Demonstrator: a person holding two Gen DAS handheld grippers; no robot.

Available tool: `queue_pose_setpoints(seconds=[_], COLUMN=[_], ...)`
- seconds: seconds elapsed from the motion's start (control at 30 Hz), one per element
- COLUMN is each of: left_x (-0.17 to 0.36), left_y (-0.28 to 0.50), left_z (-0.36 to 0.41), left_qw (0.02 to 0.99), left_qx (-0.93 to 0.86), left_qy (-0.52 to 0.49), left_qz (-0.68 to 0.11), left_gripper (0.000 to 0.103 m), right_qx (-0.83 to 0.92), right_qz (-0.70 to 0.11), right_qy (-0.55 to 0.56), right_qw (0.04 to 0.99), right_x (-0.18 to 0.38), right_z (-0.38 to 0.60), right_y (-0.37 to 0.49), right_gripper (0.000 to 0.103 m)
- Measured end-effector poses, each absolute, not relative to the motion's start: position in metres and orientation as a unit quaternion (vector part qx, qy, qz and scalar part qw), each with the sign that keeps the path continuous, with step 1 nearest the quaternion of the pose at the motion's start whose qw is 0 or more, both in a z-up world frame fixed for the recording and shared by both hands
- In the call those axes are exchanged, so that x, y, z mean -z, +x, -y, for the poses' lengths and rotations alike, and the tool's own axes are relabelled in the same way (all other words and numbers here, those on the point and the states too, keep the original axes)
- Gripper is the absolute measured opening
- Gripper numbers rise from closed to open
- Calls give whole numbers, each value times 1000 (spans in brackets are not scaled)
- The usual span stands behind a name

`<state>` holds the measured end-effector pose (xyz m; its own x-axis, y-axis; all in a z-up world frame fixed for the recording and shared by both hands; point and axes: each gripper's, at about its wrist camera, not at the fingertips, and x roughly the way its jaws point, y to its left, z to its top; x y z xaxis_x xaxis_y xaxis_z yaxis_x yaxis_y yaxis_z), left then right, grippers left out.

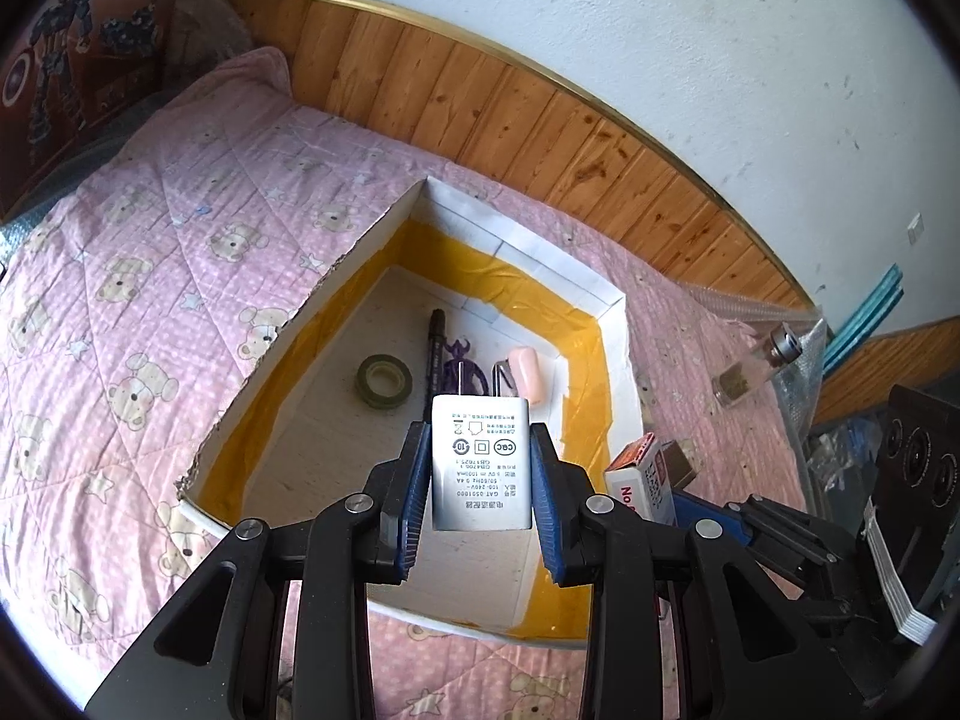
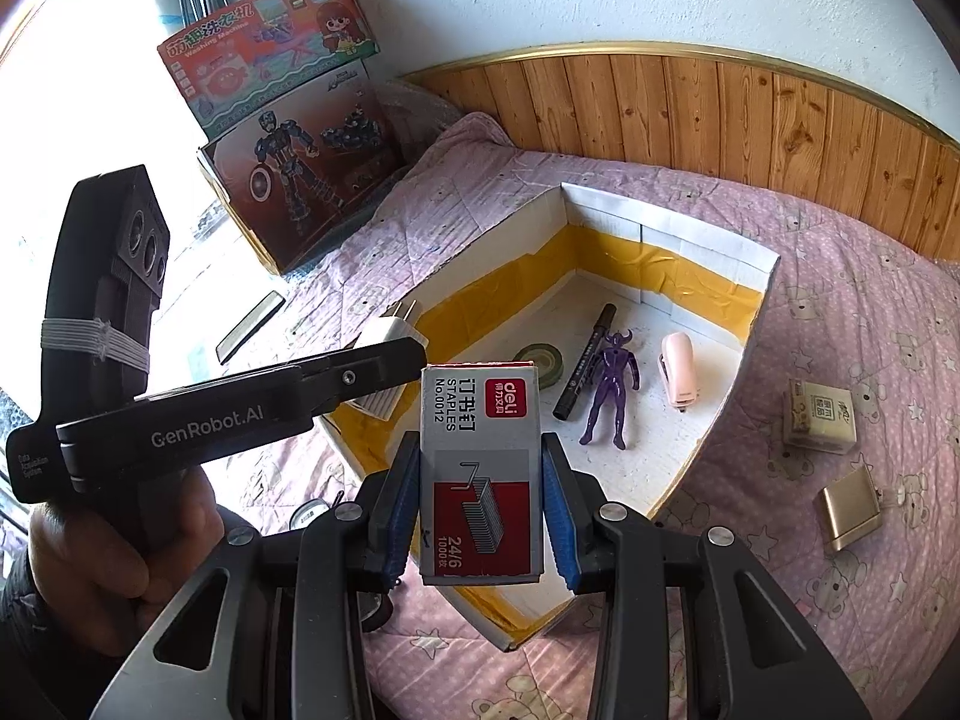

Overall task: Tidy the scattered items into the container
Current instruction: 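Lower the adapter and staples box into the box with both tools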

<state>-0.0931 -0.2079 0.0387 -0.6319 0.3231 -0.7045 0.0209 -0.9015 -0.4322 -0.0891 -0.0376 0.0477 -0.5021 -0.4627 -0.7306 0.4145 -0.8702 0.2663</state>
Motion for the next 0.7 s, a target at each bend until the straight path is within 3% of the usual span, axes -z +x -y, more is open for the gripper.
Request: queue_pose_setpoints(seconds=[0.7], left_x=[-1], left_y=[-140], left_z=[215], left_qw=[69], left_qx=[-855], left_qy=[-496], left_qz=[137], left_gripper=[32], right_qx=[832], right_qz=[4], right_qy=[493], right_qw=[254], right_x=[-12], right_z=[69], right_y=[-129], right_gripper=[39])
